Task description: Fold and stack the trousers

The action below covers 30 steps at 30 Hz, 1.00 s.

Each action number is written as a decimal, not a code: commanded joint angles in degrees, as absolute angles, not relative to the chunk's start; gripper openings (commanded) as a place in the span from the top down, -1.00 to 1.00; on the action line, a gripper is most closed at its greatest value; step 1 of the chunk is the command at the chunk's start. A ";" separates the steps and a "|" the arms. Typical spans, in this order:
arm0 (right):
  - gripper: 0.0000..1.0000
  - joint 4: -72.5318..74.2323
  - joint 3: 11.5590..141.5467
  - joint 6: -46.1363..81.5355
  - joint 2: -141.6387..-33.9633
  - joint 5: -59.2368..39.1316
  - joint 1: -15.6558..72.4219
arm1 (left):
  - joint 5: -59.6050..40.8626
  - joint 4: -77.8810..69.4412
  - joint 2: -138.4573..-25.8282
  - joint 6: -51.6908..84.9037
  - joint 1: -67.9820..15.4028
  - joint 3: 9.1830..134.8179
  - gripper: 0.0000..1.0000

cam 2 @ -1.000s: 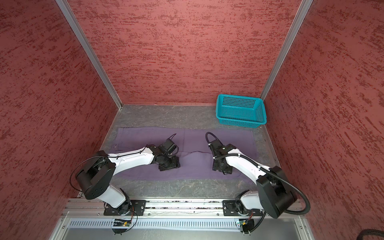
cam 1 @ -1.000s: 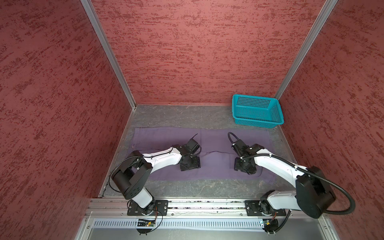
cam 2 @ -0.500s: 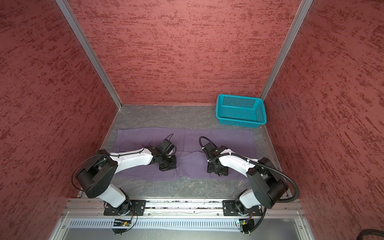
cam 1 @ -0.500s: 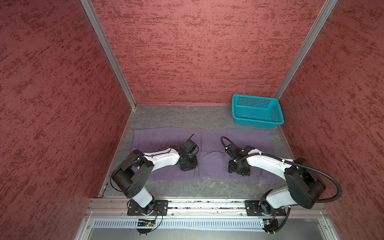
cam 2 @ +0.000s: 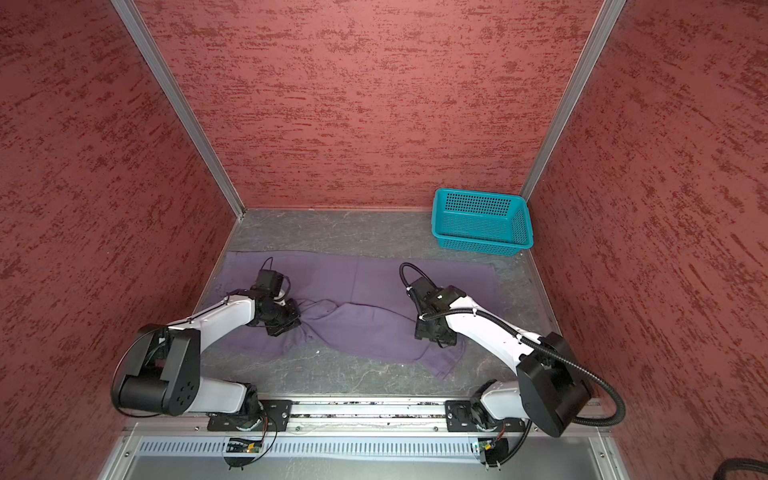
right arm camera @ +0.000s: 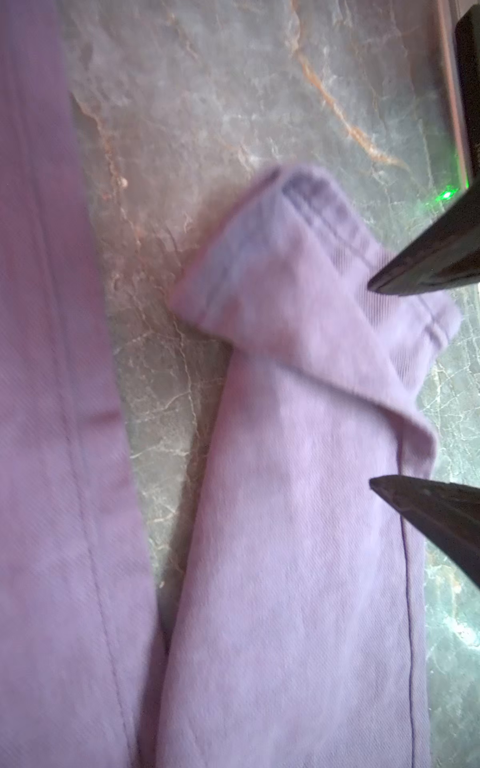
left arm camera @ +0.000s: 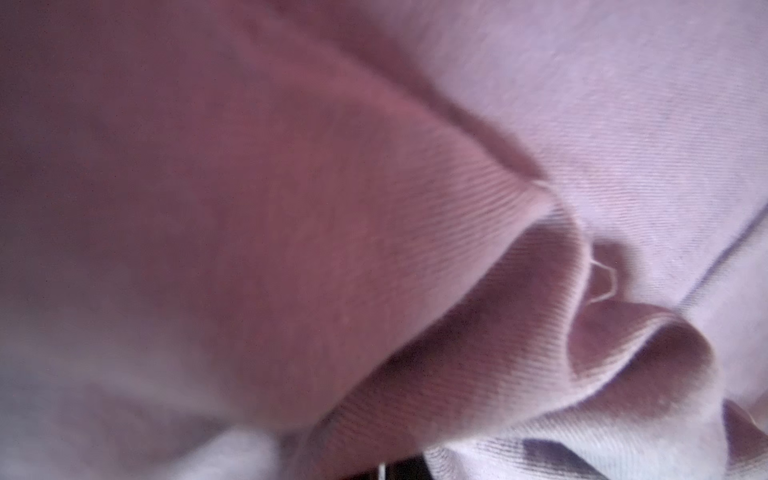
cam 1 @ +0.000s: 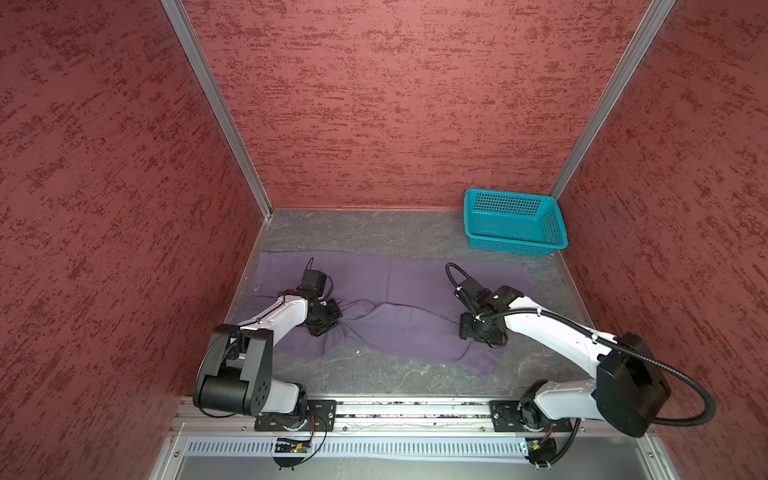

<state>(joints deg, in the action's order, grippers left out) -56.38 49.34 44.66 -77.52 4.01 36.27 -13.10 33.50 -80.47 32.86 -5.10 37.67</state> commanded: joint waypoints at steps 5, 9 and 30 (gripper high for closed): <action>-0.09 -55.16 47.58 45.46 -78.95 2.11 37.00 | -11.78 35.59 -79.48 29.81 -2.78 35.82 1.00; -0.07 -52.41 47.58 45.33 -81.02 1.91 37.00 | -12.30 35.43 -79.43 29.81 -2.64 35.77 1.00; 1.00 -63.96 65.52 32.88 -85.90 20.24 26.14 | -15.72 35.37 -80.64 30.53 -3.25 40.79 1.00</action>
